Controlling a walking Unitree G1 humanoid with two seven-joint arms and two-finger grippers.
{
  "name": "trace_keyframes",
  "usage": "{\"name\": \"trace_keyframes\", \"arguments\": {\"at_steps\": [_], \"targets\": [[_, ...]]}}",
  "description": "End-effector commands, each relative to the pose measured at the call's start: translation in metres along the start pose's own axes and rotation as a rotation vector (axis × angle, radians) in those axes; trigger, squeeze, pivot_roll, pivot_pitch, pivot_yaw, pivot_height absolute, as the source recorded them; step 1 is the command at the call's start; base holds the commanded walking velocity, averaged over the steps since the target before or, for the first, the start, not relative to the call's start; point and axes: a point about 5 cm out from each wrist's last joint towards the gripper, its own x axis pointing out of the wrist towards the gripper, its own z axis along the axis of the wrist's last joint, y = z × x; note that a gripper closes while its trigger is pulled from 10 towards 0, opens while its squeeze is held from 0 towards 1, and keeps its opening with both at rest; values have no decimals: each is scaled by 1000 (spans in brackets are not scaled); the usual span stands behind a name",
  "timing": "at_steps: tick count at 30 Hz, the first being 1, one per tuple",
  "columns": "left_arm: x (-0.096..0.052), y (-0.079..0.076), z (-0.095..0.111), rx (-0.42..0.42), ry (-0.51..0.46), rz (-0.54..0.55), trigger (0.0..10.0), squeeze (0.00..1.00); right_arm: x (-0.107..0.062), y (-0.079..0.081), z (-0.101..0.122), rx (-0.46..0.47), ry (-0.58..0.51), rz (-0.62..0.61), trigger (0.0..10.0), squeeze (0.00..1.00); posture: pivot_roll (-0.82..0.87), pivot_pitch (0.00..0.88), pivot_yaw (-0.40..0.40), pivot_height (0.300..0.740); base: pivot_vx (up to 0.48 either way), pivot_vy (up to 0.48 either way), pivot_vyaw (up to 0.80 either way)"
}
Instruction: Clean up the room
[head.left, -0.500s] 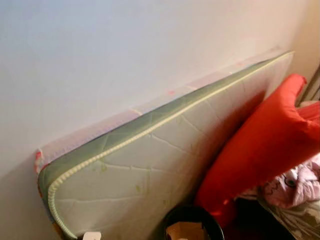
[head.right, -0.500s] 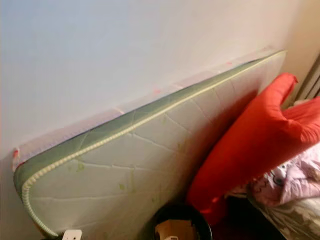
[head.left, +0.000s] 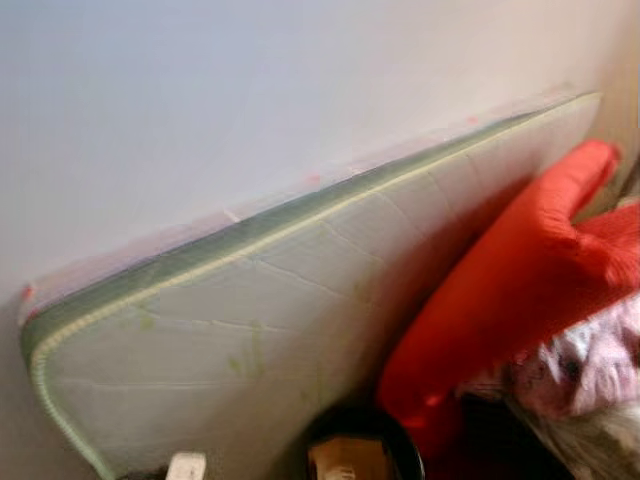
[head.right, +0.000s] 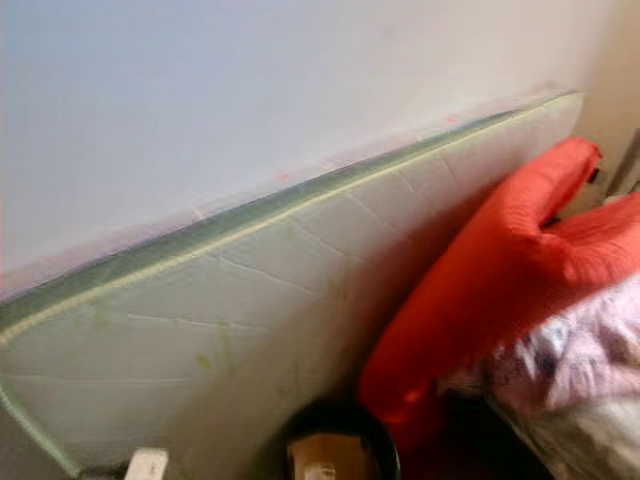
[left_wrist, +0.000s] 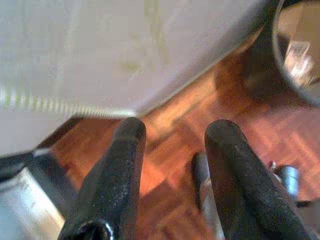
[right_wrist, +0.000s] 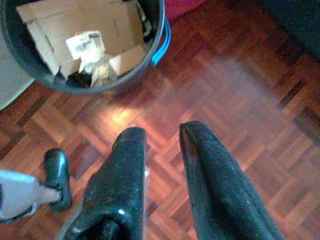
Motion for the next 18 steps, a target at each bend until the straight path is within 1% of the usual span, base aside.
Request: {"name": "trace_keyframes", "arguments": {"at_steps": [1, 2, 3, 8, 12, 18], "targets": [[1, -5, 5, 11, -15, -20, 10000, 0, -1, -6, -3, 12, 10, -19, 10000, 0, -11, 0, 21, 740, 0, -420, 0], [0, 2, -1, 5, -11, -13, 10000, 0, -1, -5, -3, 16, 6, -19, 10000, 0, -10, 0, 20, 740, 0, -420, 0], [-1, 5, -3, 1, -10, -8, 10000, 0, -1, -5, -2, 18, 4, -20, 10000, 0, -10, 0, 19, 740, 0, -420, 0], [-2, 9, -6, -5, -9, -4, 10000, 0, -1, -5, -1, 30, -1, -23, 10000, 0, -16, 0, 21, 740, 0, -419, 0], [-5, 17, -20, -13, 5, 2, 10000, 0, -1, -6, -1, 43, -3, -33, 10000, 0, -18, 0, 19, 740, 0, -421, 0], [-7, 22, -26, -19, 11, 5, 10000, 0, -1, -8, 0, 57, -5, -43, 10000, 0, -20, 0, 18, 740, 0, -419, 0]]}}
